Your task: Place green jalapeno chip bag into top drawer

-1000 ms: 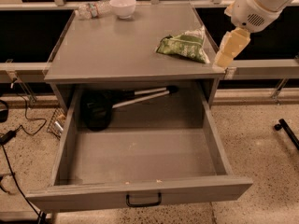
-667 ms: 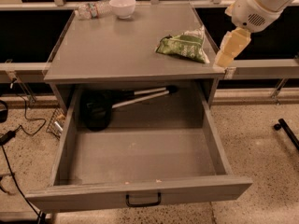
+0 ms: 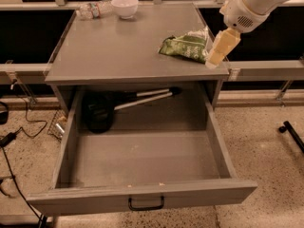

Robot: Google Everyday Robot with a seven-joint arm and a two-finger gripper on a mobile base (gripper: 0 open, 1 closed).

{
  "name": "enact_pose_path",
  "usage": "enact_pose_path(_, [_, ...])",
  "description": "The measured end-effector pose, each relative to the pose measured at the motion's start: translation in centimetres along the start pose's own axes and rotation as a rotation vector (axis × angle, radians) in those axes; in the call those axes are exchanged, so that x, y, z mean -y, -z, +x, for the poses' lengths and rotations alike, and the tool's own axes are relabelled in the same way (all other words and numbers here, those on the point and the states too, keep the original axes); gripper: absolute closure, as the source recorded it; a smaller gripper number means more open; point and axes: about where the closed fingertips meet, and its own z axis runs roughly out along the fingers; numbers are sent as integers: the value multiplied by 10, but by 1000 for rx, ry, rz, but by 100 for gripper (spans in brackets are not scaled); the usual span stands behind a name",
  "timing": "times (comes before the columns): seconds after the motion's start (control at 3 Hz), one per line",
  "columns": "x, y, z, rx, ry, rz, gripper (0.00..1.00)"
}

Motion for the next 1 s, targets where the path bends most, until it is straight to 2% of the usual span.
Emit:
enact_pose_path(0.67, [34, -50, -17, 55, -24, 31, 0])
enact_pose_path(1.0, [50, -80, -31, 104, -18, 39, 0])
